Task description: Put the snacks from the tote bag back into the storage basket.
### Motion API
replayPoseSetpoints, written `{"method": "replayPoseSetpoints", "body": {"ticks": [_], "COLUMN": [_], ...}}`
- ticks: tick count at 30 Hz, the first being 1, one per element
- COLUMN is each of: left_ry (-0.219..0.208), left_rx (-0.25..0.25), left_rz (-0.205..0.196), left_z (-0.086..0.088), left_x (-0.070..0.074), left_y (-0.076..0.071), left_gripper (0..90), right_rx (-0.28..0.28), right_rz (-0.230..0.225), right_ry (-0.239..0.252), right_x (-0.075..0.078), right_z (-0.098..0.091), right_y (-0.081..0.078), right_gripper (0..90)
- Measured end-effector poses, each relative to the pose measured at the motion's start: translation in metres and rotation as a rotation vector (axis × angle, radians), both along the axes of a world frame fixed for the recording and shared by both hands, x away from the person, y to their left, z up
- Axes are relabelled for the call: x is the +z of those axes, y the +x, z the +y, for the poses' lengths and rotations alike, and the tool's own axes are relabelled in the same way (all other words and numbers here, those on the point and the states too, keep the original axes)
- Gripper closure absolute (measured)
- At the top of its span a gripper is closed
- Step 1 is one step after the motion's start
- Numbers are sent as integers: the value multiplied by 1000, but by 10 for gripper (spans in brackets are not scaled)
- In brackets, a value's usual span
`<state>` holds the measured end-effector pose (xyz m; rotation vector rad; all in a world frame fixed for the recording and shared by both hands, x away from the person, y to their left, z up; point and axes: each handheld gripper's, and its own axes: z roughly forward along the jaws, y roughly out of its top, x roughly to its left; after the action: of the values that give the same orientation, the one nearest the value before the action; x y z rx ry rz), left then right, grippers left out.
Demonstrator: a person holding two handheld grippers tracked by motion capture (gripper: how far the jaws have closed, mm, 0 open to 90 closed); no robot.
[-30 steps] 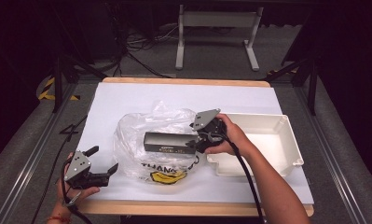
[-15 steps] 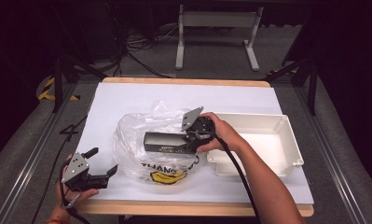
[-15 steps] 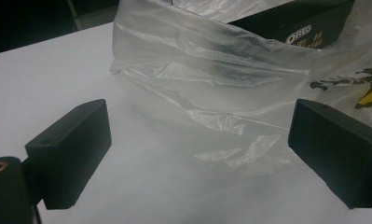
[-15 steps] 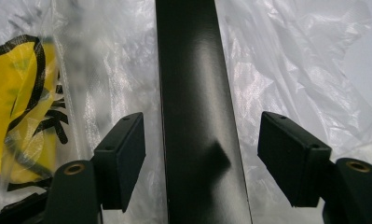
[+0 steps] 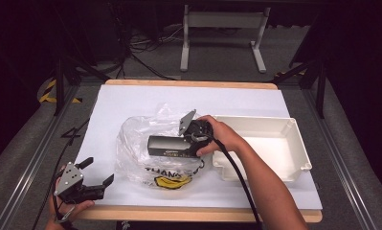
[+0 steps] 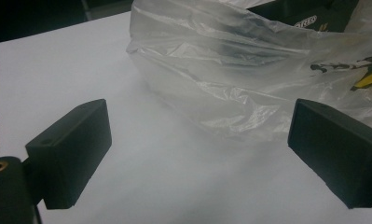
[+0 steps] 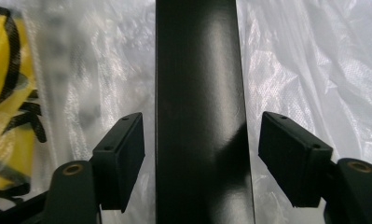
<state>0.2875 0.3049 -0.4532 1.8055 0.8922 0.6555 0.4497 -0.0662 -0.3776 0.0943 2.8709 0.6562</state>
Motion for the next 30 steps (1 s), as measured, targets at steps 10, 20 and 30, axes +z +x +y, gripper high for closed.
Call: {"method": "replayPoseSetpoints", "body": {"ticks": [10,20,30], "left_ry": [14,15,13], "left_rx": [6,-2,-15], "left_rz": [2,5,10], "left_z": [1,-1,-3], "left_x": [0,0,-1], "left_y": [-4,-2,2], "left_gripper": [70,72,72], "right_rx": [14,77,101], "right_rz": [47,29,-3], "right_ry": [-75,-79,-52], "right_x": [-11,-9,2], "right_z": [7,11,21], "right_y": [8,3,-5], "right_gripper": [352,424,426]}}
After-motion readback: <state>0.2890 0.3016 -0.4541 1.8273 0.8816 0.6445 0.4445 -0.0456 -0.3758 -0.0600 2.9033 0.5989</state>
